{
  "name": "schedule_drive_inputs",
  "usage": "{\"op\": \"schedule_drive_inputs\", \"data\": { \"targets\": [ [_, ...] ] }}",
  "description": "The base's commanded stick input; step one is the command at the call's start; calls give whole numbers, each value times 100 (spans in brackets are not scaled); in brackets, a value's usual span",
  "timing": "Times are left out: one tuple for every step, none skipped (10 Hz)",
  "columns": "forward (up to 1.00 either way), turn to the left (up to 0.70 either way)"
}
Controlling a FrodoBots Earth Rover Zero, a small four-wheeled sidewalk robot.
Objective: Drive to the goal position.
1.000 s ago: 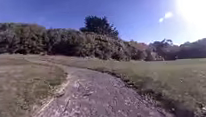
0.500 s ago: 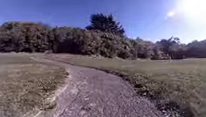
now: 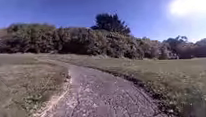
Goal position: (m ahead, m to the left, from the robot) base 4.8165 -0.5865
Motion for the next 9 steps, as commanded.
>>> {"op": "schedule_drive_inputs", "data": {
  "targets": [
    [100,0],
    [100,0],
    [100,0],
    [100,0],
    [100,0],
    [100,0],
    [100,32],
    [100,40],
    [100,40]
  ]
}}
